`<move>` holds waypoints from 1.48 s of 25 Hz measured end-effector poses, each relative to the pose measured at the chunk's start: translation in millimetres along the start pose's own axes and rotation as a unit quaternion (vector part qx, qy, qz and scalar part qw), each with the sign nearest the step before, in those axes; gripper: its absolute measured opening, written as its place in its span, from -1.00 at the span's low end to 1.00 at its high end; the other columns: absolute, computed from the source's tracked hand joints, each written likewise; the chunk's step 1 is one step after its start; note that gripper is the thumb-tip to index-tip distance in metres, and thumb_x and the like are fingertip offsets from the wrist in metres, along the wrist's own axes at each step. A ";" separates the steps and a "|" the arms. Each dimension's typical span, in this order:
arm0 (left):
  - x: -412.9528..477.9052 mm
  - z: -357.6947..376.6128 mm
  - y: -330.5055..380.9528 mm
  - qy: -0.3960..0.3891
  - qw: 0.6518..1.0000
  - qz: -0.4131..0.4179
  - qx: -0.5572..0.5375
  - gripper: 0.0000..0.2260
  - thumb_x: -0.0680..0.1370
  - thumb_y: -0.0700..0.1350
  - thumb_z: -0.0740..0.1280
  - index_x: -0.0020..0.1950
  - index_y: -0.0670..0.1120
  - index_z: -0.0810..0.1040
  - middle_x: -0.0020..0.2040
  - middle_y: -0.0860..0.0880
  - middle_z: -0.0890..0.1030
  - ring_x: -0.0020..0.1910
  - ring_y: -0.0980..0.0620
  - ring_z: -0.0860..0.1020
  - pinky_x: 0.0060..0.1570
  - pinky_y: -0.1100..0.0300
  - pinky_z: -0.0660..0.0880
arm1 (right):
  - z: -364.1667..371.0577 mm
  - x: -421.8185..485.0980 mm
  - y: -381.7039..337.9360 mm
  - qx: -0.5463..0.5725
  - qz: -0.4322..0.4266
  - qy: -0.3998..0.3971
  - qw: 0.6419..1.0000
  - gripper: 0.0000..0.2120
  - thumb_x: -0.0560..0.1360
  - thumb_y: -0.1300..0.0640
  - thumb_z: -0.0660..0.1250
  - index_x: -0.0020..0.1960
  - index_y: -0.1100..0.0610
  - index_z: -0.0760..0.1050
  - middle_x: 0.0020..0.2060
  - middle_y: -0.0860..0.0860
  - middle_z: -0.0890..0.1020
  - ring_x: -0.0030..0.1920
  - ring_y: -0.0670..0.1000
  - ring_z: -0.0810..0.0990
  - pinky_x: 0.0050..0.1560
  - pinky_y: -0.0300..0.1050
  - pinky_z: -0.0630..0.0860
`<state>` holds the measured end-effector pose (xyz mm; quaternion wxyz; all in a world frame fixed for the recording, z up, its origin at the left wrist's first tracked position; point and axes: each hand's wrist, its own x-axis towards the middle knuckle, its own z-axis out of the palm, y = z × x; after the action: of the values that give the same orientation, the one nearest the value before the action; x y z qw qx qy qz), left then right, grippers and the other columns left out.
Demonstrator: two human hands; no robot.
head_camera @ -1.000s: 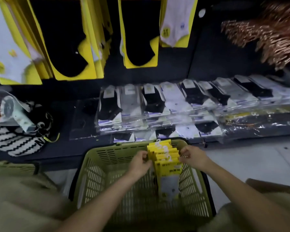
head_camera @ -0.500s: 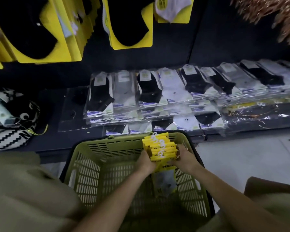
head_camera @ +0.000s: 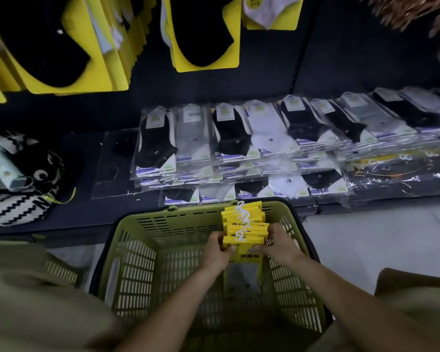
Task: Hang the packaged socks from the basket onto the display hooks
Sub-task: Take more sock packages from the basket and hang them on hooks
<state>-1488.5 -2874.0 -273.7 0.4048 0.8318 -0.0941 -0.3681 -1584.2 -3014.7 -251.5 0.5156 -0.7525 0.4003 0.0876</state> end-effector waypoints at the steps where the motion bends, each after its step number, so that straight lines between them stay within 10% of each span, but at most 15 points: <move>1: -1.9 -3.7 -0.4 0.002 1.000 0.004 -0.004 -0.60 0.51 -0.19 0.36 0.31 -0.14 0.35 0.23 -0.11 0.52 0.13 0.00 0.49 0.18 0.10 0.44 | 4.6 -2.8 -1.6 0.012 0.001 0.013 1.000 -0.44 0.33 0.19 0.52 0.22 0.21 0.33 0.01 0.01 0.55 0.09 0.01 0.52 0.10 -0.09 0.46; 5: -13.3 -23.1 -0.1 -0.026 0.999 0.034 -0.026 -0.54 0.50 -0.17 0.38 0.35 -0.12 0.32 0.22 -0.08 0.52 0.09 0.05 0.48 0.09 0.20 0.43 | 11.5 -17.3 -14.8 0.004 -0.028 0.031 0.999 -0.68 0.44 0.18 0.42 0.13 0.13 0.40 -0.15 -0.16 0.51 -0.13 -0.15 0.50 -0.18 -0.32 0.39; 13: -44.4 -86.3 42.7 -0.032 0.969 0.165 -0.182 -0.67 0.50 -0.25 0.36 0.22 -0.12 0.38 0.13 -0.12 0.59 0.02 0.04 0.58 -0.05 0.30 0.55 | -13.2 -42.3 -113.0 -0.060 -0.218 0.021 0.974 -0.67 0.51 0.17 0.32 0.26 0.13 0.42 0.11 0.06 0.60 0.07 0.04 0.59 0.16 -0.01 0.49; 18: -56.9 -118.9 92.3 0.018 0.944 0.213 -0.251 -0.71 0.44 -0.19 0.44 0.09 0.02 0.47 -0.08 0.11 0.65 -0.16 0.23 0.64 -0.24 0.37 0.53 | -38.9 -58.8 -164.1 0.066 -0.227 0.085 0.968 -0.69 0.36 0.14 0.50 0.00 0.08 0.42 -0.16 -0.05 0.55 -0.22 -0.13 0.54 -0.29 -0.39 0.47; 23: -64.5 -138.5 149.8 0.025 0.930 0.233 -0.283 -0.72 0.41 -0.18 0.46 0.00 0.07 0.44 -0.11 0.12 0.63 -0.24 0.25 0.64 -0.32 0.36 0.54 | -71.1 -72.3 -208.4 0.108 -0.269 0.121 0.949 -0.73 0.35 0.12 0.50 -0.22 0.25 0.45 -0.23 0.20 0.64 -0.14 0.20 0.63 -0.08 0.08 0.57; 28: -72.6 -162.2 192.0 0.016 0.925 0.267 -0.272 -0.70 0.37 -0.16 0.50 -0.01 0.08 0.50 -0.14 0.12 0.68 -0.16 0.18 0.66 -0.27 0.34 0.56 | -111.7 -86.6 -246.7 0.141 -0.313 0.111 0.933 -0.81 0.38 0.16 0.46 -0.24 0.17 0.46 -0.24 0.18 0.65 -0.20 0.11 0.62 -0.17 0.03 0.54; 37: -91.6 -191.4 239.2 0.055 0.902 0.371 -0.214 -0.66 0.36 -0.17 0.52 0.01 0.11 0.48 -0.14 0.20 0.68 -0.12 0.22 0.64 -0.24 0.37 0.54 | -155.7 -124.1 -337.2 -0.098 -0.438 0.122 0.885 -0.87 0.46 0.16 0.39 -0.22 -0.04 0.56 -0.36 -0.16 0.59 -0.35 -0.26 0.52 -0.22 -0.29 0.47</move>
<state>-1388.0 -2873.3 29.9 0.6850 0.6486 -0.2927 -0.1564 -1476.7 -3033.1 124.6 0.3718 -0.9029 0.0792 -0.2009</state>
